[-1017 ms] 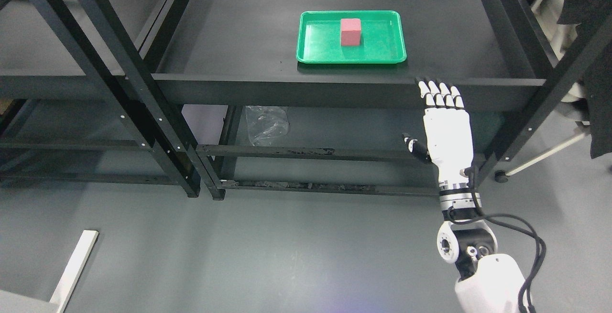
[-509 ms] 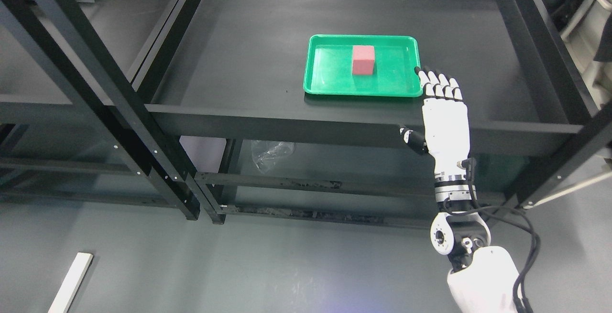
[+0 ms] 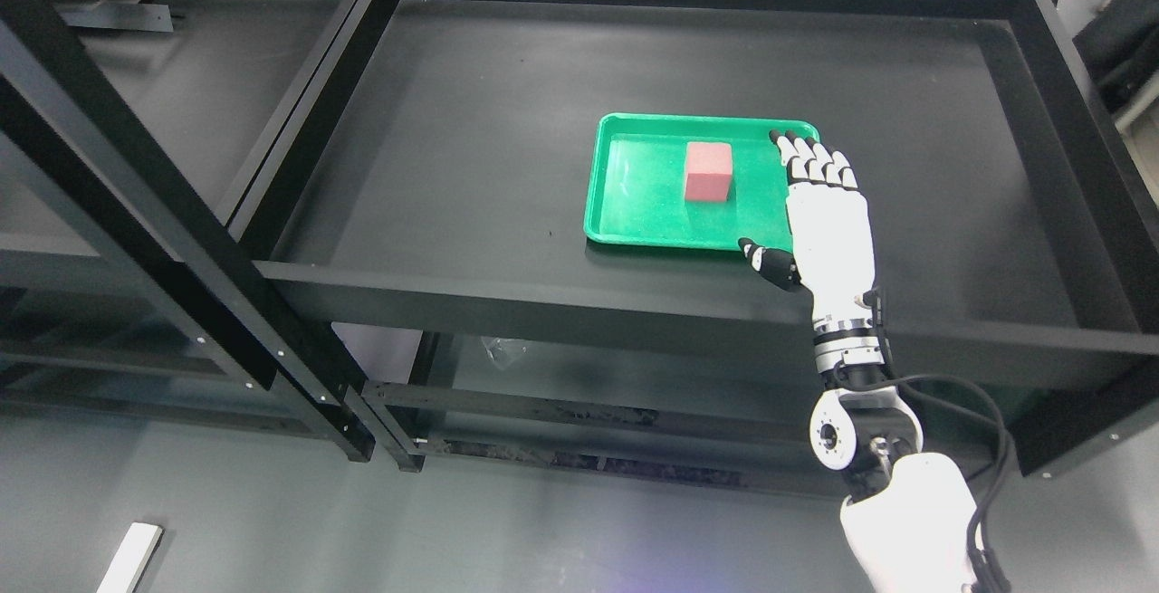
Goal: Pick pink block from left shelf to tray
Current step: 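Lower the right hand over the pink block in the green tray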
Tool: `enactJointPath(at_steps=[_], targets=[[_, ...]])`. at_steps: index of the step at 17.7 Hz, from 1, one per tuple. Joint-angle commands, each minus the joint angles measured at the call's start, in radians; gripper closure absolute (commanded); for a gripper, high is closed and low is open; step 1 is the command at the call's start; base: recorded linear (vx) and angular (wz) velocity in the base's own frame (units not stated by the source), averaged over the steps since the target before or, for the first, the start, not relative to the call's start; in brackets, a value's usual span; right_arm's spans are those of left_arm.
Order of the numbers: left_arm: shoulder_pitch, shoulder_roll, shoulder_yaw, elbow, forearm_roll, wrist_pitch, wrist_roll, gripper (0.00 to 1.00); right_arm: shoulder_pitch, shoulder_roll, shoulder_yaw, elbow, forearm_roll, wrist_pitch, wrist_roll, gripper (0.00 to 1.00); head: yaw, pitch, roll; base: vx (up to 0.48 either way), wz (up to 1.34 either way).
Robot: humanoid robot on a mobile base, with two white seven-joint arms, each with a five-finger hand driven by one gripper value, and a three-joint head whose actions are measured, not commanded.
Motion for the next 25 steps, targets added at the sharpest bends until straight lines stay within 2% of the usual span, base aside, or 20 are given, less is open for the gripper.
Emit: enactJointPath(at_steps=[1,12,17,25], targets=[[0.02,0.017,0.0,-0.017,0.0,0.0,0.0,0.0,-0.009,-0.011,0.001,0.025,-0.01,-0.006,0.008,0.01,0.0,0.0,0.0,0.224,0.03],[0.02,0.017,0.0,-0.017,0.0,0.0,0.0,0.0,-0.003,-0.011,0.004,0.026,-0.027,-0.007,0.012,0.01,0.0,0.0,0.0,0.185,0.04],[0.02,0.017,0.0,-0.017,0.0,0.0,0.0,0.0,-0.006,-0.011,0.002,0.033,-0.177,-0.013,0.179,0.01,0.0,0.0,0.0,0.144,0.01],[0.02,0.017,0.0,-0.017,0.0,0.0,0.0,0.0,-0.003,-0.011,0.013,0.066,-0.119,-0.019,0.212,0.01,0.0,0.0,0.0,0.082,-0.03]])
